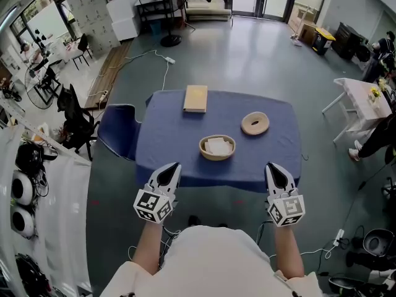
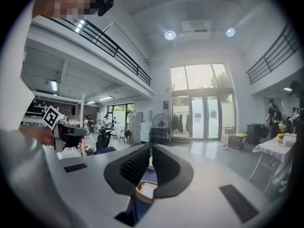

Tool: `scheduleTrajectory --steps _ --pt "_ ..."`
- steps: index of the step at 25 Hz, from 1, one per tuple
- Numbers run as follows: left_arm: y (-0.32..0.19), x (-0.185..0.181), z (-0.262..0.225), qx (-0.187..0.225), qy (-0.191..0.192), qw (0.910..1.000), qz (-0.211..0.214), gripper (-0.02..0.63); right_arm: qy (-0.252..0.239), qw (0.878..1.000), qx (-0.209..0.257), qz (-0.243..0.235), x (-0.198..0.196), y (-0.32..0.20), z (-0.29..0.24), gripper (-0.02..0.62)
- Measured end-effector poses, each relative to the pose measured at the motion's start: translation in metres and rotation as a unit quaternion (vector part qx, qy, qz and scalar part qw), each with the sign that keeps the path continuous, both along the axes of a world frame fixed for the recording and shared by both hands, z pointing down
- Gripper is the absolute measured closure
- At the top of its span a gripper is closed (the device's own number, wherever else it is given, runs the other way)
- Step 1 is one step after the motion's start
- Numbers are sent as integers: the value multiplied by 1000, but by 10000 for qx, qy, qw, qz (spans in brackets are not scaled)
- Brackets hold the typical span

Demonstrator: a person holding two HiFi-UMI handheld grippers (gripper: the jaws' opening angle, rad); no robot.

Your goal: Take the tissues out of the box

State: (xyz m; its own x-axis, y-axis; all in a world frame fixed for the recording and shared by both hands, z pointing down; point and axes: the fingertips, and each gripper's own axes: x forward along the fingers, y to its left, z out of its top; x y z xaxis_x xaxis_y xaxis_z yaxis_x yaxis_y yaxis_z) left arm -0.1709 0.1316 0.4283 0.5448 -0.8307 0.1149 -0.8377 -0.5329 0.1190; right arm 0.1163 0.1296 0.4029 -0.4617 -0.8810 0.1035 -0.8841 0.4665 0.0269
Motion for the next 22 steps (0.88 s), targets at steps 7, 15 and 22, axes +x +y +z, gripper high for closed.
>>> scheduleTrajectory --steps 7,15,22 --pt "3 -3 0 47 75 9999 55 596 -48 10000 -12 -25 -9 3 3 554" --pt "-2 -9 0 -8 141 9998 108 540 -42 9999 -121 67 -13 0 4 554" --pt "-6 -25 3 -47 160 9997 154 518 -22 9997 -215 142 -28 -3 8 554"
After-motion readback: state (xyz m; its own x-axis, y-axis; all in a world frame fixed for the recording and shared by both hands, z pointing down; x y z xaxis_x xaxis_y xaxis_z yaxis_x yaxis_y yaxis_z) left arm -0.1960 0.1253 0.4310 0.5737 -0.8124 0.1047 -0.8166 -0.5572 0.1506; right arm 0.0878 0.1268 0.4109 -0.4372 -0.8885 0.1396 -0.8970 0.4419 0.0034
